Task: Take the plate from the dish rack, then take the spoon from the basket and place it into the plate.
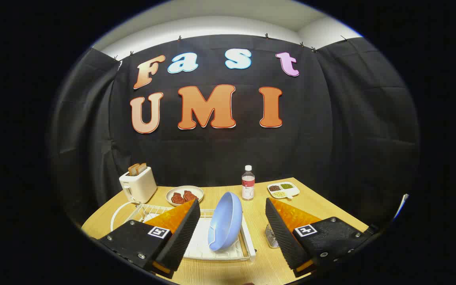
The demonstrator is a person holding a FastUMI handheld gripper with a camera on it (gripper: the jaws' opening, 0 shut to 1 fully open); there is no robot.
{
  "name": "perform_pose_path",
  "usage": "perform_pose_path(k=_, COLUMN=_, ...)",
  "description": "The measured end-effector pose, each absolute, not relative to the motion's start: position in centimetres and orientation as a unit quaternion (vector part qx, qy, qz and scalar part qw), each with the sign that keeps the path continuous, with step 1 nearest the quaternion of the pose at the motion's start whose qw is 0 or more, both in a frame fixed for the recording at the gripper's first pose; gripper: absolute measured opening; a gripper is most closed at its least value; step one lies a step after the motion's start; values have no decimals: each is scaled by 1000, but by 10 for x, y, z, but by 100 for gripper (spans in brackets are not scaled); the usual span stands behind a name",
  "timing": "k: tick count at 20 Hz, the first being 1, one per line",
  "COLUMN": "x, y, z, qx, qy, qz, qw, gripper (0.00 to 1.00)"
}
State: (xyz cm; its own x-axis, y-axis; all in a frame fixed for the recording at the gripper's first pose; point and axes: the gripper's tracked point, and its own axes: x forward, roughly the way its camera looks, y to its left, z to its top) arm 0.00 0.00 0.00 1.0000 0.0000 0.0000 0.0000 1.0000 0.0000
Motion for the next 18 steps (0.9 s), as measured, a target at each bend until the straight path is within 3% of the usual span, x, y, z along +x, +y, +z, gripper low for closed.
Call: perform_pose_path(k=18, x=1, y=4, z=-11, qx=4, qy=19, qz=2, qw=1000, gripper=99)
